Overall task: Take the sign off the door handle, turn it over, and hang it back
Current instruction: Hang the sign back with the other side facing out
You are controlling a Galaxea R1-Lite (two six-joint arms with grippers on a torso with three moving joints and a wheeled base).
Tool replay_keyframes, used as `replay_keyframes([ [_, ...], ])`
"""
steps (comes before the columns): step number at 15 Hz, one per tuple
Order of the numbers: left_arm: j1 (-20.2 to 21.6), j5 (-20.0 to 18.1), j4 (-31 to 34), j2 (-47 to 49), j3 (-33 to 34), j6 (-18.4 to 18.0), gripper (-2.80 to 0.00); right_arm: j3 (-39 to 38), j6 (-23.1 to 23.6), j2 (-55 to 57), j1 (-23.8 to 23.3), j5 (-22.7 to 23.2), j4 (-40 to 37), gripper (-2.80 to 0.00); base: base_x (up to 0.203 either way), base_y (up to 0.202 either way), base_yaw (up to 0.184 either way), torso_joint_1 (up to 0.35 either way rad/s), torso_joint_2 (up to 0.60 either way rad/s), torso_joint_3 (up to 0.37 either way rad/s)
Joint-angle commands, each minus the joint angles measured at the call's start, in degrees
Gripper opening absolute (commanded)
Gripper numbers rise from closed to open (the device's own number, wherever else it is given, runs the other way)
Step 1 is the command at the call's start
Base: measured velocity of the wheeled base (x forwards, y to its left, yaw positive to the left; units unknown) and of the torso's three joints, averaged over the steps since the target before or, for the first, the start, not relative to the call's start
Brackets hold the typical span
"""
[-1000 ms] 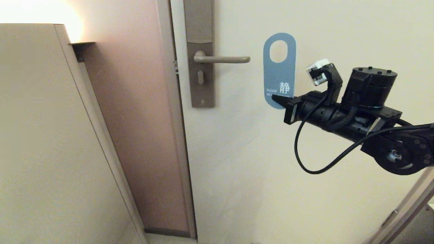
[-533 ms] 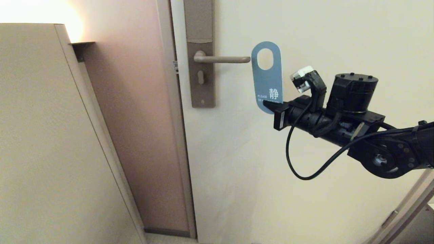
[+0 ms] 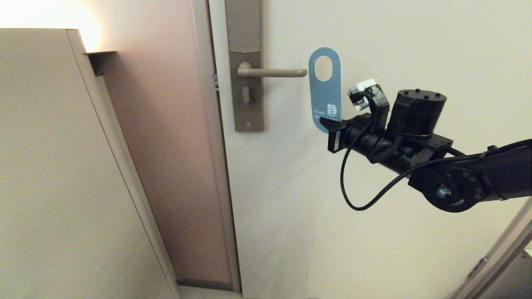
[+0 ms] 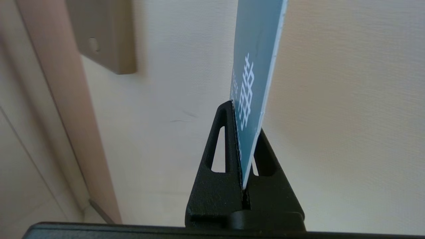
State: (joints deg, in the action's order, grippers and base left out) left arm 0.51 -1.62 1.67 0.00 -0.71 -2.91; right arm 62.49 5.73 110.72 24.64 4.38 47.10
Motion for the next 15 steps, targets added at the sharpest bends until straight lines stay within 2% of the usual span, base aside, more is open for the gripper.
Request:
replay_keyframes([
  [1, 0.1, 0.0, 0.0, 0.1, 0.0, 0.0, -2.80, 1.0, 0.1, 1.2, 0.7, 0.0, 0.4, -2.80, 0.000, 0.000, 0.000, 0.000, 0.00, 0.000],
  [15, 0.0, 0.0, 0.0, 0.1, 0.0, 0.0, -2.80, 7.1, 0.1, 5.0, 8.2, -0.7, 0.4, -2.80, 0.000, 0.000, 0.000, 0.000, 0.00, 0.000],
])
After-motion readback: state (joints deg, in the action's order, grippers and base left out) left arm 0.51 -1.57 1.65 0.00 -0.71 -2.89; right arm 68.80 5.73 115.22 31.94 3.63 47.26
